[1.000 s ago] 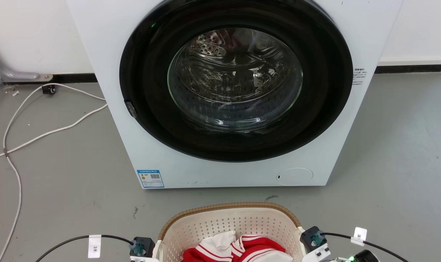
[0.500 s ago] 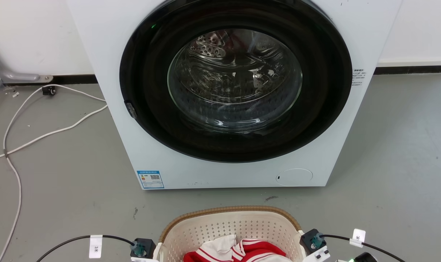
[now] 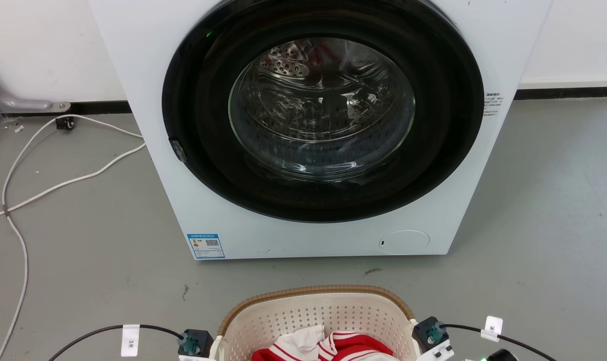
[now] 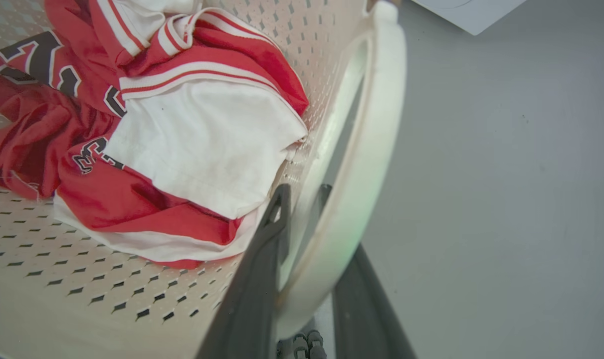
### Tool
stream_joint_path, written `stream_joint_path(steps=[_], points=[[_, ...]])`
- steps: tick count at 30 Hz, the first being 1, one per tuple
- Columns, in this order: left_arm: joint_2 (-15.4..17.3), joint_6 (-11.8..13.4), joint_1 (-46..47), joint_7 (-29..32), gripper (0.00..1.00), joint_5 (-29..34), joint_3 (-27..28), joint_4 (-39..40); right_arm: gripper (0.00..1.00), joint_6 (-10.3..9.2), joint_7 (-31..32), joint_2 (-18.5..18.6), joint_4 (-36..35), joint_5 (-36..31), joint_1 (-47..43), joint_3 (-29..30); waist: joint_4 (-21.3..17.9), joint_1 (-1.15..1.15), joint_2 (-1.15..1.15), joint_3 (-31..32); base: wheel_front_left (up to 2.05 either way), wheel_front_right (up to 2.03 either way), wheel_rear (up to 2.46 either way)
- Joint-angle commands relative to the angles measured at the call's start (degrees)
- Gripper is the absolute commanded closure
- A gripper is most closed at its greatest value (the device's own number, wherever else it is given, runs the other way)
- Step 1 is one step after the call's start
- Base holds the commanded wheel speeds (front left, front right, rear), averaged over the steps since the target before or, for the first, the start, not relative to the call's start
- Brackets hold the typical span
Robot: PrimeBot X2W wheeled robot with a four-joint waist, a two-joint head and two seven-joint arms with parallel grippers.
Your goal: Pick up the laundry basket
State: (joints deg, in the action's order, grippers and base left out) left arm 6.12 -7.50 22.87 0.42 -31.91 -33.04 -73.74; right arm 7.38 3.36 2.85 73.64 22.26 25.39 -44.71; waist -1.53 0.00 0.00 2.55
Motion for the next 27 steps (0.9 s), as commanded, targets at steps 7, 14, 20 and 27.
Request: stream_joint_path(steps=[7,14,20,27], points=[[1.14,0.1,0.58,-0.55,1.0,-1.08,-1.16,0.29,1.0,0.19,0.26,0.21,0.31,0.39,-0.06,-0.95,-0.01,0.0,0.0,0.03,0.0,0.0,0.0],[1.29,0.1,0.6,-0.77,1.0,-2.0,-2.11,0.22,1.0,0.19,0.33,0.22,0.32,0.84,0.04,-1.33,-0.08,0.0,0.0,0.06,0.0,0.0,0.0],[1.44,0.1,0.6,-0.84,1.0,-2.86,-2.8,0.17,1.0,0.19,0.48,0.28,0.33,1.19,-0.16,-1.47,-0.22,0.0,0.0,0.15,0.0,0.0,0.0],[1.46,0.09,0.7,-0.9,1.0,-3.62,-3.64,0.12,1.0,0.19,0.53,0.29,0.32,1.28,-0.11,-1.62,-0.25,0.0,0.0,0.17,0.0,0.0,0.0]])
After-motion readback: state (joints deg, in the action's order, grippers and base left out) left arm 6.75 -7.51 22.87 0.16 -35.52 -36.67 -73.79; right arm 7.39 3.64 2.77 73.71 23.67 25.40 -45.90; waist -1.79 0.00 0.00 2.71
